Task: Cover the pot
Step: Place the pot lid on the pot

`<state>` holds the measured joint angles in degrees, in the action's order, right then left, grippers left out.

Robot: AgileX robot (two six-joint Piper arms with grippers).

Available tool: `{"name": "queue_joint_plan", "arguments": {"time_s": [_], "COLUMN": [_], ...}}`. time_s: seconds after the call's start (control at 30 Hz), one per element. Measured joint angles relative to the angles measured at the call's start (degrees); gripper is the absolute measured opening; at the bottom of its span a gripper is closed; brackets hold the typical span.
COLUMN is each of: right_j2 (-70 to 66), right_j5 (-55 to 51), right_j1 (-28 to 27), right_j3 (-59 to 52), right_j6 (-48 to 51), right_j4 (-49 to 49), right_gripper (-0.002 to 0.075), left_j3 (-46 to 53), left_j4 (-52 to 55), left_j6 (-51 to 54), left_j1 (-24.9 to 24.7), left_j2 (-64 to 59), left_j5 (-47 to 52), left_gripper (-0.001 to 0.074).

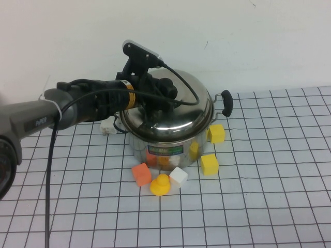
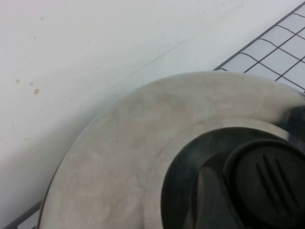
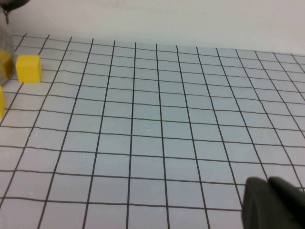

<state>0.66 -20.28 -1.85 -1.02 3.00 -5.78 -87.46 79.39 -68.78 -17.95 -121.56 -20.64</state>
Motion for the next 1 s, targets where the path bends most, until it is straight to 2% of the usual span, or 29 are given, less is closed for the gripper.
{"name": "queue_joint_plan", "arguments": {"time_s": [1.0], "right_j2": [0.0], "right_j5": [0.0], "right_j1": [0.0], "right_j3": [0.0], "right_j6": [0.0], "right_j4": [0.0], "right_gripper": [0.0009], "left_j3": [0.0], "left_j4": [0.7], "left_j6": [-1.1], "left_j1": [0.0], "left_j2": [0.8], "left_j5": [-0.9], "left_gripper": [0.0333]}}
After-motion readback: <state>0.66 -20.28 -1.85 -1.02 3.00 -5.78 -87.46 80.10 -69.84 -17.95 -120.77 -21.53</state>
